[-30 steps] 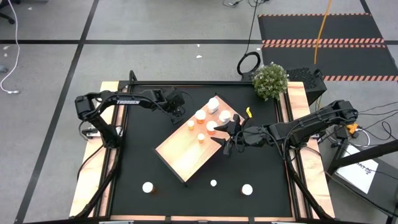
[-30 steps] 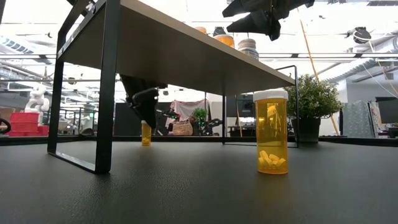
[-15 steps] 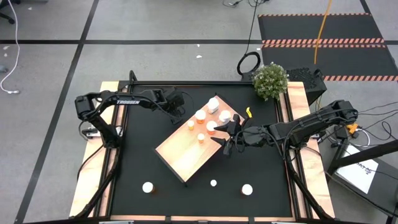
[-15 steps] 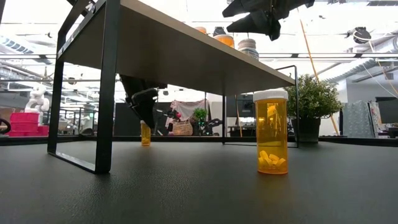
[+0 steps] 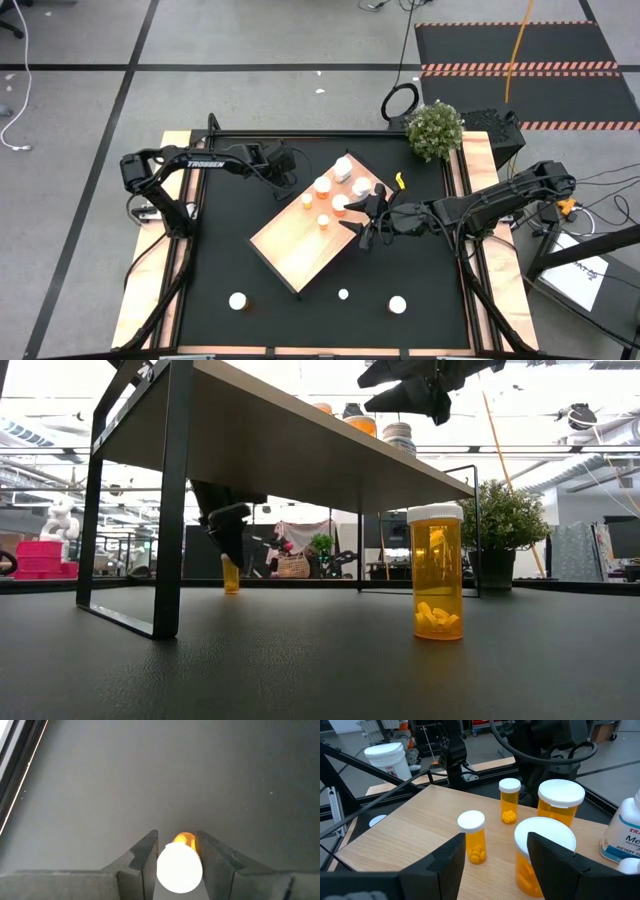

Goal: Pick and place medicine bottles onto shelf by color
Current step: Put the small orange pill bottle on the shelf

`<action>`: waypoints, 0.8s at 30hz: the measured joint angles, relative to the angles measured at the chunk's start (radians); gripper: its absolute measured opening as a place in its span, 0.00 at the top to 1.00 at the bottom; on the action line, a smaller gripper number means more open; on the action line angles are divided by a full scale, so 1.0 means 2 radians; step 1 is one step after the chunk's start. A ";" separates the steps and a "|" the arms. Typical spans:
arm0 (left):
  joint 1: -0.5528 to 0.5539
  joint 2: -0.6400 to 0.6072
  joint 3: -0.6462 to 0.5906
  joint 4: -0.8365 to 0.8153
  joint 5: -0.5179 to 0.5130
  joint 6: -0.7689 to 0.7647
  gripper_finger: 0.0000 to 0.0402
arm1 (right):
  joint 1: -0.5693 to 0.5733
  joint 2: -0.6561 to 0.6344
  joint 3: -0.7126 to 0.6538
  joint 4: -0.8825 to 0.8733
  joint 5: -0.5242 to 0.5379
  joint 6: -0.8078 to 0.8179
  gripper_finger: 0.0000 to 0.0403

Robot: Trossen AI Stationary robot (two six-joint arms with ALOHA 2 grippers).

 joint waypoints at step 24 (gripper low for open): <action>-0.001 -0.030 0.009 -0.034 0.001 0.017 0.70 | 0.000 0.000 0.000 0.000 0.000 -0.002 0.48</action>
